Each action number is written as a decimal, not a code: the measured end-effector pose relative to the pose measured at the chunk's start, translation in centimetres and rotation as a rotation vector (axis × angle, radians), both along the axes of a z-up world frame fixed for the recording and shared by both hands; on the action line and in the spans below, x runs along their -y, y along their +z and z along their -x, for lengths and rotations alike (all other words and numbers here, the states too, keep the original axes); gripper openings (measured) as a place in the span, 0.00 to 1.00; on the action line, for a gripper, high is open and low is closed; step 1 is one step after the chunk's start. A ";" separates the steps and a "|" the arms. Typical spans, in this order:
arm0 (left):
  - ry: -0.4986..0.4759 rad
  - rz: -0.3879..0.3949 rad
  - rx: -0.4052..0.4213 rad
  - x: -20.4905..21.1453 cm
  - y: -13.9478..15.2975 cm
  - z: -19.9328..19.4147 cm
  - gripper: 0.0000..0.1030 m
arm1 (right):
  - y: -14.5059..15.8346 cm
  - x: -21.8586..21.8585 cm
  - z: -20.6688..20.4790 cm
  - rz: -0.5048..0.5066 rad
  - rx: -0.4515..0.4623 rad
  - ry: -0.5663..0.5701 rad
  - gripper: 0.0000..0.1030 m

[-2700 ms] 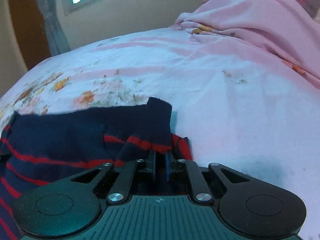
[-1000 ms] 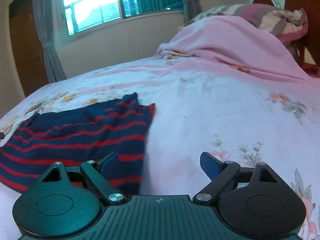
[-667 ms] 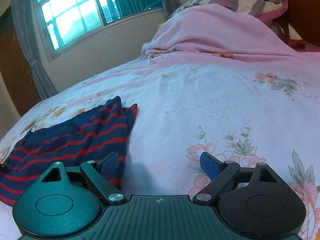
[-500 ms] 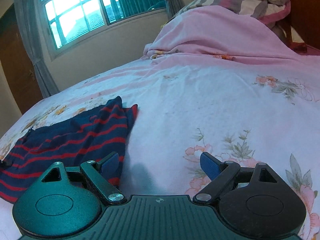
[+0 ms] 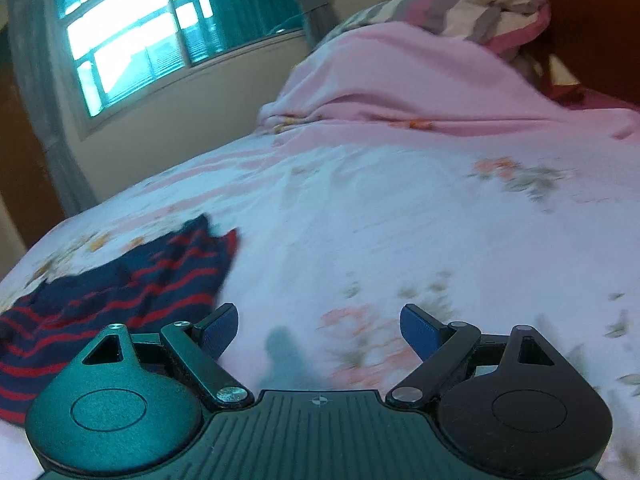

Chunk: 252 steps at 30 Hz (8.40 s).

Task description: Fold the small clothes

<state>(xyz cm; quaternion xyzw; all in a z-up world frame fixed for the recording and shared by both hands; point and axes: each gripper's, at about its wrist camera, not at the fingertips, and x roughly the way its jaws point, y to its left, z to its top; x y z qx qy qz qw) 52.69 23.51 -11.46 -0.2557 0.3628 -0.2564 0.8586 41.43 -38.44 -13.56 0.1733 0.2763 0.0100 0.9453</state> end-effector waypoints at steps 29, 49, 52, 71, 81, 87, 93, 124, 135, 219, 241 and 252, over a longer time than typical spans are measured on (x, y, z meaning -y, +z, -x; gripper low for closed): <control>0.105 -0.306 0.168 18.6 5.0 9.1 0.74 | 0.4 9.2 9.4 -0.202 0.036 -0.025 0.85; 0.101 -0.481 0.197 18.3 -1.8 16.0 0.77 | 0.7 -8.2 2.4 -0.442 -0.106 0.242 0.39; 0.121 -0.473 0.176 18.3 -1.9 15.6 0.79 | 1.1 -8.8 1.0 -0.368 -0.118 0.219 0.06; 0.040 -0.467 0.171 18.3 -1.0 16.1 0.83 | 0.4 -3.0 3.9 -0.310 -0.085 0.213 0.07; 0.211 -0.303 0.180 16.0 1.5 5.1 0.81 | 7.7 -8.0 -1.4 0.041 0.163 0.299 0.07; 0.135 -0.422 0.168 20.6 -1.3 0.5 0.86 | 2.5 -11.5 -7.6 0.246 -0.037 0.469 0.06; 0.144 -0.378 0.222 20.3 -0.6 1.0 0.88 | 0.7 -8.6 -6.6 0.236 -0.046 0.352 0.00; 0.051 -0.409 0.218 19.1 1.4 12.5 0.88 | 4.2 -3.6 4.1 -0.052 -0.070 0.304 0.29; 0.076 -0.351 0.112 19.7 -0.7 13.9 0.87 | 2.3 -5.5 4.1 -0.158 -0.162 0.281 0.27; -0.259 0.136 -0.026 18.6 -5.4 -3.9 0.27 | -2.1 -3.9 -12.8 -0.522 -0.204 0.627 0.23; -0.193 0.020 0.474 11.8 14.7 24.5 0.21 | 17.8 -9.5 15.4 -0.309 0.308 0.857 0.16; -0.068 0.025 0.131 9.1 2.5 14.6 0.21 | 5.4 -15.2 3.6 -0.463 -0.053 0.750 0.16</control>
